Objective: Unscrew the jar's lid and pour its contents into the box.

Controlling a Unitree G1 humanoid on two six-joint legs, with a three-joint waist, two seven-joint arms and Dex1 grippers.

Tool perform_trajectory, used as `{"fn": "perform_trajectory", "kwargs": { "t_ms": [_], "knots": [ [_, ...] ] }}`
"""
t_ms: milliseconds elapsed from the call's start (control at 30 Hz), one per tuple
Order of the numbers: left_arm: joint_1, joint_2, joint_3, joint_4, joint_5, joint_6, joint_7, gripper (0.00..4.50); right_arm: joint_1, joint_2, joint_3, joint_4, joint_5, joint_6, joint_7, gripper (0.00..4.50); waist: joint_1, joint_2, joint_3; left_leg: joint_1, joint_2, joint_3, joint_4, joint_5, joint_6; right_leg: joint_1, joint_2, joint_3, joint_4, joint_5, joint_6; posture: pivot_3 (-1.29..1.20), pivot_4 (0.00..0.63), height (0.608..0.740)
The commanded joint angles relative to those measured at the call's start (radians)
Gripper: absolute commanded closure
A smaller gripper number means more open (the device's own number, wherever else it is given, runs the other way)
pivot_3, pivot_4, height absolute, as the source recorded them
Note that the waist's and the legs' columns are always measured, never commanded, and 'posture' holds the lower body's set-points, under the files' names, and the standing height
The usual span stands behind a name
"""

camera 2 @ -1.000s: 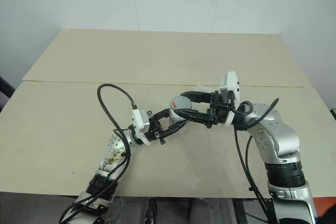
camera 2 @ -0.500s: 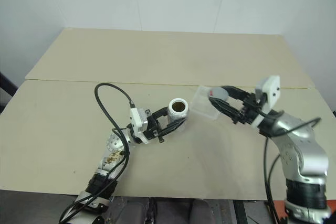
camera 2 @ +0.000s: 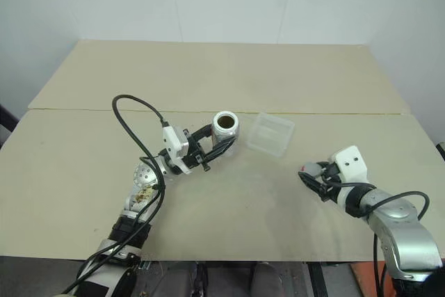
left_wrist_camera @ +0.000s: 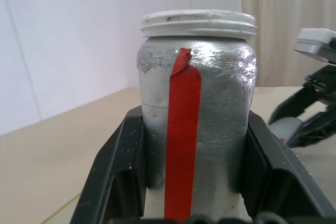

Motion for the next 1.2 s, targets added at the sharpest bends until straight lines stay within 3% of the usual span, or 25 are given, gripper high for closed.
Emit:
{"fn": "perform_trajectory", "kwargs": {
  "t_ms": [33,233,267,367,667,900,1067,1200],
  "knots": [
    [-0.031,0.001,0.011,-0.001,0.027,-0.041,0.032,2.59,-0.009,-0.026,0.015,0.018,-0.031,0.022,-0.005,1.74,0.003,0.000,0.000,0.000,0.000,0.000,0.000,0.000,0.000,0.000,0.000,0.000,0.000,0.000,0.000,0.00,0.150,0.740],
    [-0.032,0.007,0.007,-0.006,0.060,-0.050,0.068,2.59,-0.017,-0.050,0.008,0.036,0.003,0.070,0.041,1.74,0.005,0.000,0.000,0.000,0.000,0.000,0.000,0.000,0.000,0.000,0.000,0.000,-0.001,0.000,0.000,0.00,0.150,0.740],
    [-0.030,0.007,0.010,-0.010,0.059,-0.047,0.073,2.59,-0.009,-0.062,0.009,0.028,0.007,0.069,0.061,1.02,0.006,0.000,0.000,0.000,0.000,0.000,0.000,0.000,0.000,0.000,0.000,0.000,-0.001,0.000,0.000,0.00,0.150,0.740],
    [-0.025,0.006,0.013,-0.015,0.069,-0.043,0.096,2.59,-0.004,-0.079,-0.007,-0.003,0.022,0.088,0.078,0.05,0.005,0.000,0.000,0.000,0.000,0.000,0.000,0.000,0.000,0.000,0.000,0.000,0.000,0.000,0.000,0.00,0.150,0.740],
    [-0.103,0.006,0.005,0.066,0.136,-0.047,0.153,2.59,0.028,-0.116,-0.090,-0.176,0.023,0.103,0.048,0.02,0.006,0.000,0.000,0.000,0.000,0.000,0.001,0.000,0.000,0.000,0.000,0.000,-0.001,0.000,0.000,0.00,0.150,0.740],
    [-0.315,0.013,-0.058,0.358,0.322,-0.167,0.244,2.59,0.064,-0.106,-0.190,-0.302,0.065,0.062,0.072,0.02,0.016,-0.001,0.000,0.000,-0.001,0.000,0.001,0.000,0.000,0.001,0.000,-0.001,0.000,0.000,0.000,0.00,0.150,0.740],
    [-0.513,0.007,-0.166,0.632,0.557,-0.278,0.461,2.59,0.079,-0.083,-0.213,-0.390,0.083,0.057,0.052,0.02,0.021,-0.001,0.001,-0.002,-0.001,0.000,0.001,0.000,0.001,0.000,0.000,-0.002,0.000,0.001,0.001,0.00,0.150,0.740],
    [-0.663,-0.003,-0.312,0.810,0.796,-0.333,0.760,2.59,0.122,-0.069,-0.238,-0.463,0.095,0.040,0.062,0.02,0.029,-0.002,0.001,-0.003,-0.002,-0.001,0.001,0.000,0.001,0.000,0.000,-0.002,0.000,0.000,0.001,0.00,0.150,0.740]
  ]
}}
